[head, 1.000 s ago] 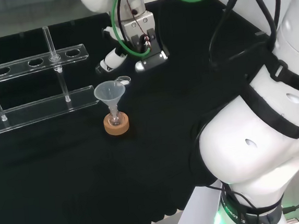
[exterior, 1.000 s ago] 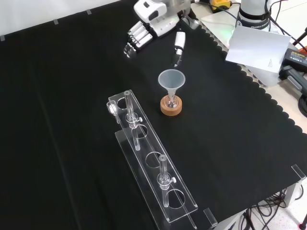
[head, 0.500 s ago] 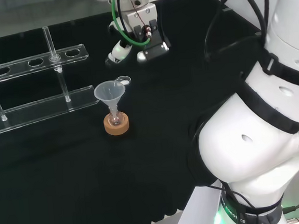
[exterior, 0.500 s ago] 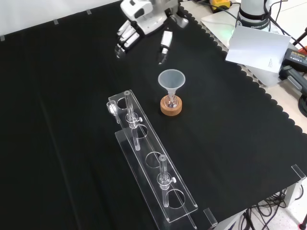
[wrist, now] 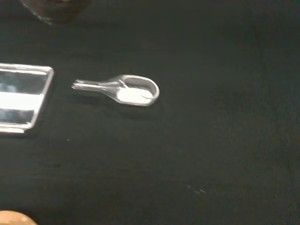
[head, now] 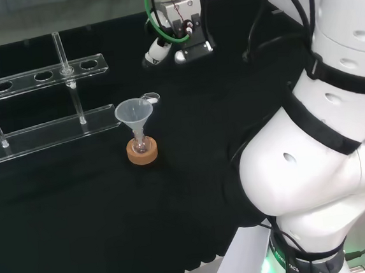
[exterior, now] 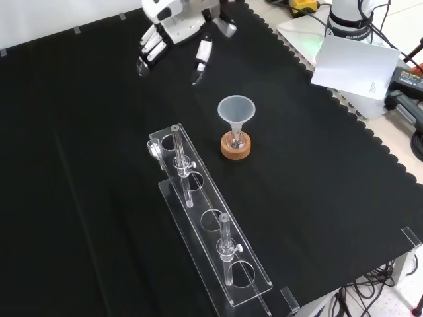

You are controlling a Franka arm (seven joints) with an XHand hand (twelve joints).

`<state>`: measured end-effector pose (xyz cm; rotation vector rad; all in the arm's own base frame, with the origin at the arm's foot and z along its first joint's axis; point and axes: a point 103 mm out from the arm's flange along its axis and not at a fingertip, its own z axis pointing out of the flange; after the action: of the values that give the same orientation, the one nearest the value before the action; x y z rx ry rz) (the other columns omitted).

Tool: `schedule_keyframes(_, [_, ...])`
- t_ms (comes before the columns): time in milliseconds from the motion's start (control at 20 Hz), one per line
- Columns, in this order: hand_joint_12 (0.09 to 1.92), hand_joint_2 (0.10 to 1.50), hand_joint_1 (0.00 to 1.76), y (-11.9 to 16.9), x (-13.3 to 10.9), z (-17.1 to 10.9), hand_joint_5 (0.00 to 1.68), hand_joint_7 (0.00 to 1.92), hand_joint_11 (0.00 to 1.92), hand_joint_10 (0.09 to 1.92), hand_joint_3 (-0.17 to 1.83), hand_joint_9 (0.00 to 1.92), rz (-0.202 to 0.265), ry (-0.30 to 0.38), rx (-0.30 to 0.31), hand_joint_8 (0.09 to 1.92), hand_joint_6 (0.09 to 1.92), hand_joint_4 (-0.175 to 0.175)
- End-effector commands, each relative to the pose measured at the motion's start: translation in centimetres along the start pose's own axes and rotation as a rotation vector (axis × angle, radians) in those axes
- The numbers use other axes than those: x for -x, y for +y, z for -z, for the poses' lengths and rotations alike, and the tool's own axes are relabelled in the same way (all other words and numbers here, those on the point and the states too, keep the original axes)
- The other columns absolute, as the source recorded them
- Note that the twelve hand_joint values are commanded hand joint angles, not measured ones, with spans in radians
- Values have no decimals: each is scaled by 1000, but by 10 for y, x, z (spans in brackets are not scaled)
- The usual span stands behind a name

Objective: Pick up the weighing funnel.

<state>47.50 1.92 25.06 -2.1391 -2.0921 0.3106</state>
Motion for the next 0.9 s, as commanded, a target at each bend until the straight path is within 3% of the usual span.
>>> schedule_keyframes(50, [1316, 854, 775, 61, -16, -42, 434, 216, 396, 626, 5, 536, 67, -30, -58, 681, 87, -56])
schedule_keyframes(900, [1290, 866, 821, 91, -25, -91, 500, 283, 437, 600, 15, 586, 80, -41, -125, 684, 87, -39])
